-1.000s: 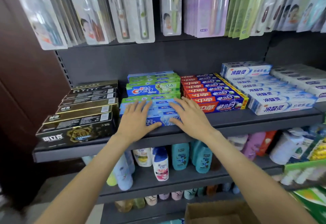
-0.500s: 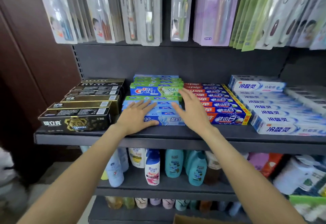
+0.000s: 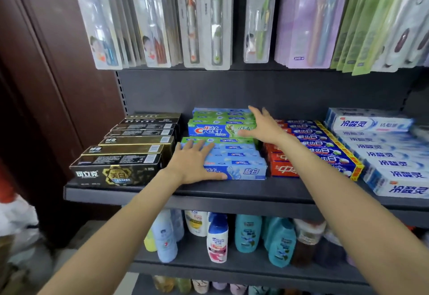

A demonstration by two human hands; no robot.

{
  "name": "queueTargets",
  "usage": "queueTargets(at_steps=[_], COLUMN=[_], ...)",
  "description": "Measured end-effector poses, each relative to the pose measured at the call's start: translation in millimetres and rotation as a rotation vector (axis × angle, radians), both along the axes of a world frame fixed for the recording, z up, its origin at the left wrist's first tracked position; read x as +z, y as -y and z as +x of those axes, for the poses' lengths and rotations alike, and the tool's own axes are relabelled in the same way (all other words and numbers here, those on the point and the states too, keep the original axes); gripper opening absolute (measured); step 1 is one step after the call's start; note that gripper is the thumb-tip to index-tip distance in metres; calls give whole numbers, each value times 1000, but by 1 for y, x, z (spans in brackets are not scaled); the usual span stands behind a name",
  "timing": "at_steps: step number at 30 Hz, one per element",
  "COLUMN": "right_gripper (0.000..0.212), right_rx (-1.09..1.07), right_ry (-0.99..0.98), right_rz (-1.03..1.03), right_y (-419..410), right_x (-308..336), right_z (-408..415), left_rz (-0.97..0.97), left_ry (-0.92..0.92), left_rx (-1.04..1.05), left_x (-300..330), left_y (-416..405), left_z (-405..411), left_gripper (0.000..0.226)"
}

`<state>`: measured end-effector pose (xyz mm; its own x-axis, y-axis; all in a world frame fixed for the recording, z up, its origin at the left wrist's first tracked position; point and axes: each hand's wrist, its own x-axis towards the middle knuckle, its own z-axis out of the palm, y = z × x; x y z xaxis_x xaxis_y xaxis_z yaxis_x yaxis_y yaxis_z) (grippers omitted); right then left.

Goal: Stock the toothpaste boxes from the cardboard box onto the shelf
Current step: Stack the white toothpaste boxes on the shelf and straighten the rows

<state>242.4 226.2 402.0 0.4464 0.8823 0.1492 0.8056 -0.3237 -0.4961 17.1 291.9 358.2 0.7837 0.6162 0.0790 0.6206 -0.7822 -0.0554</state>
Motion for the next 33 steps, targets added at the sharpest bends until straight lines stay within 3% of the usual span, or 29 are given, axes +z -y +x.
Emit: queueTargets(at_steps=[10, 15, 29, 33], right_gripper=[112, 97, 93, 79], right_rx=[-46, -41, -2, 3], right_ry=[-30, 20, 40, 101], right_rz=[-51, -87, -122, 53], right_y=[-39, -45, -41, -20], right_x=[-1, 0, -3, 0], right_z=[-6, -7, -8, -1], left_rz=[-118, -120, -140, -133], left_ry=[7, 17, 6, 12], left_rx=[-101, -118, -128, -129], left_x=[1, -1, 2, 3], left_y=[-22, -26, -23, -22], left_z=[6, 7, 3, 1], left_gripper=[108, 109, 113, 111])
